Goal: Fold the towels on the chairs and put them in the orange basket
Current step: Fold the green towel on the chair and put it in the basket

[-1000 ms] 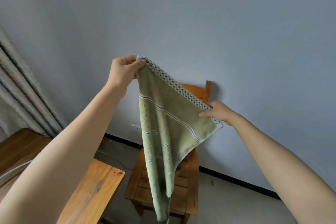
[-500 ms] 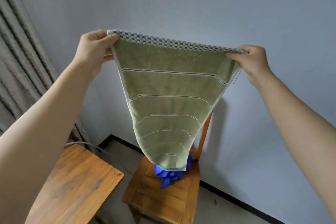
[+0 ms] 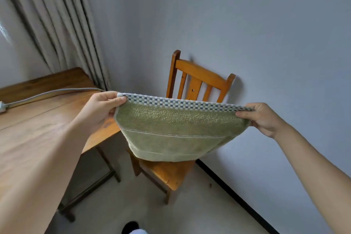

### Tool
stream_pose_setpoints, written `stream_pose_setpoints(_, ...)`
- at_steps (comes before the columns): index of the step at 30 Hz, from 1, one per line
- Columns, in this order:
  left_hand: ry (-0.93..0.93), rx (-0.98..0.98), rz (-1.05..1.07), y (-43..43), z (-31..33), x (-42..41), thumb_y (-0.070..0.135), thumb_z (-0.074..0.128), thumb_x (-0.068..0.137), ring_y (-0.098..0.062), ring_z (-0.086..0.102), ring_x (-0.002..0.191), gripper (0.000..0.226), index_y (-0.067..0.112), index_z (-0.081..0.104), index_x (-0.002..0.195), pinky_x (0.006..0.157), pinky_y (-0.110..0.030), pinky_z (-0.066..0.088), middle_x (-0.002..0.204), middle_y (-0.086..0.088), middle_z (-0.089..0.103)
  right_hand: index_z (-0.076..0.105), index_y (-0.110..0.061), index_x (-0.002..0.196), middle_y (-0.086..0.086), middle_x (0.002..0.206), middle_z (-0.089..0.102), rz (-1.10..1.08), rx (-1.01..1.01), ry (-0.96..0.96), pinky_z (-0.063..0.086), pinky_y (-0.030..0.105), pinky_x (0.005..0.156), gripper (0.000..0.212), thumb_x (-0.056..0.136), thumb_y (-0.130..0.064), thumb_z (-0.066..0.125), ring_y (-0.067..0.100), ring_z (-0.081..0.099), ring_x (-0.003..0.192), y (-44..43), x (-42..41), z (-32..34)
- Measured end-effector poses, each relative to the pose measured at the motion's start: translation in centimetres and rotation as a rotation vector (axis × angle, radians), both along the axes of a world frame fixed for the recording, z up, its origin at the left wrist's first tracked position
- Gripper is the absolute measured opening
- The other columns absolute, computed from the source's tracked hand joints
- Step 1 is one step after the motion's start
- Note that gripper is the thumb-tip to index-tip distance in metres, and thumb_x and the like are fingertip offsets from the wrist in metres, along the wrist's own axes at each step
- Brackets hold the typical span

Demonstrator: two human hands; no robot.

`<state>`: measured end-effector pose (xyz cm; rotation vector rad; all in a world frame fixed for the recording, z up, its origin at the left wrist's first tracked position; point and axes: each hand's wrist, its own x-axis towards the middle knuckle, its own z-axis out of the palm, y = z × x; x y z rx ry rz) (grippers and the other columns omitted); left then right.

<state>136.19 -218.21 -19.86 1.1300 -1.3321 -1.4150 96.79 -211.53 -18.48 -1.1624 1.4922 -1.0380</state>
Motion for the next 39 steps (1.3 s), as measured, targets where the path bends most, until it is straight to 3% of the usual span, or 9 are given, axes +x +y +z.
stream_pose_setpoints(2, -0.062, 0.118, 0.042, 1.8, -4.3, 0.1, 0.005, 0.05, 0.092, -0.005, 0.06, 0.049, 0.027, 0.011, 0.069, 0.074, 0.046, -0.014, 0.049, 0.056, 0.005, 0.066, 0.063, -0.004, 0.078, -0.003, 0.057, 0.069, -0.034, 0.107, 0.049, 0.053, 0.018, 0.053, 0.009, 0.081, 0.004, 0.063, 0.009, 0.064, 0.054, 1.0, 0.4, -3.9)
stream_pose_setpoints(10, -0.123, 0.404, 0.173, 8.1, -15.5, 1.7, 0.01, 0.055, 0.091, -0.027, 0.06, 0.079, 0.016, 0.001, 0.068, 0.096, 0.07, -0.034, 0.051, 0.086, -0.017, 0.066, 0.067, -0.005, 0.073, 0.006, 0.063, 0.068, -0.042, 0.354, 0.025, 0.051, 0.02, 0.054, 0.01, 0.08, 0.003, 0.066, 0.012, 0.063, 0.052, 6.0, 2.6, -15.6)
stream_pose_setpoints(13, -0.113, 0.452, 0.22, 10.2, -17.9, 0.8, 0.01, 0.056, 0.091, -0.028, 0.061, 0.08, 0.016, 0.002, 0.07, 0.093, 0.071, -0.035, 0.049, 0.086, -0.019, 0.067, 0.066, -0.005, 0.069, 0.015, 0.073, 0.065, -0.07, 0.398, 0.043, 0.046, 0.029, 0.066, 0.012, 0.079, 0.0, 0.067, 0.022, 0.06, 0.066, 7.4, 2.7, -18.6)
stream_pose_setpoints(19, -0.071, 0.492, 0.268, 12.0, -19.8, -0.4, 0.007, 0.054, 0.091, -0.021, 0.065, 0.071, 0.017, 0.002, 0.071, 0.091, 0.065, -0.029, 0.05, 0.083, -0.013, 0.071, 0.069, -0.006, 0.068, 0.014, 0.072, 0.062, -0.136, 0.423, 0.031, 0.04, 0.029, 0.066, 0.013, 0.08, 0.0, 0.067, 0.024, 0.055, 0.073, 7.7, 2.6, -21.6)
stream_pose_setpoints(22, -0.039, 0.427, 0.304, 10.7, -17.4, -0.2, 0.008, 0.054, 0.091, -0.021, 0.066, 0.074, 0.016, 0.006, 0.071, 0.09, 0.064, -0.027, 0.053, 0.085, -0.013, 0.072, 0.068, -0.002, 0.072, 0.017, 0.074, 0.064, -0.171, 0.322, -0.028, 0.044, 0.033, 0.071, 0.011, 0.081, 0.003, 0.065, 0.025, 0.059, 0.074, 5.9, 2.5, -19.1)
stream_pose_setpoints(30, 0.096, 0.051, 0.259, -0.8, -4.3, -1.1, 0.007, 0.046, 0.095, -0.003, 0.061, 0.055, 0.021, 0.011, 0.063, 0.083, 0.051, -0.015, 0.05, 0.059, 0.008, 0.067, 0.067, -0.011, 0.077, -0.008, 0.059, 0.07, -0.255, -0.143, -0.168, 0.054, 0.016, 0.064, 0.014, 0.081, 0.003, 0.062, 0.003, 0.065, 0.059, -5.7, 2.1, -5.1)
stream_pose_setpoints(32, 0.147, -0.036, 0.245, -3.3, -0.6, -1.9, 0.006, 0.046, 0.095, -0.001, 0.06, 0.051, 0.026, 0.013, 0.064, 0.078, 0.051, -0.015, 0.05, 0.055, 0.008, 0.066, 0.07, -0.01, 0.071, -0.008, 0.062, 0.071, -0.267, -0.239, -0.256, 0.055, 0.018, 0.066, 0.009, 0.068, -0.013, 0.077, 0.005, 0.066, 0.061, -7.5, 2.4, -1.2)
stream_pose_setpoints(35, 0.225, -0.137, 0.182, -5.9, 4.1, -2.3, 0.006, 0.046, 0.094, -0.003, 0.062, 0.052, 0.04, 0.016, 0.073, 0.066, 0.054, -0.018, 0.053, 0.057, 0.007, 0.067, 0.074, -0.014, 0.061, -0.005, 0.067, 0.072, -0.234, -0.355, -0.3, 0.056, 0.023, 0.066, 0.042, 0.029, -0.039, 0.087, 0.009, 0.068, 0.066, -8.9, 2.0, 3.5)
stream_pose_setpoints(39, 0.276, -0.241, 0.13, -7.4, 7.4, -2.1, 0.008, 0.048, 0.093, -0.005, 0.065, 0.059, 0.037, 0.018, 0.073, 0.069, 0.057, -0.021, 0.054, 0.065, 0.006, 0.07, 0.072, -0.012, 0.061, -0.004, 0.066, 0.072, -0.239, -0.411, -0.347, 0.056, 0.024, 0.062, 0.005, 0.062, -0.013, 0.077, 0.01, 0.069, 0.066, -9.9, 1.8, 6.5)
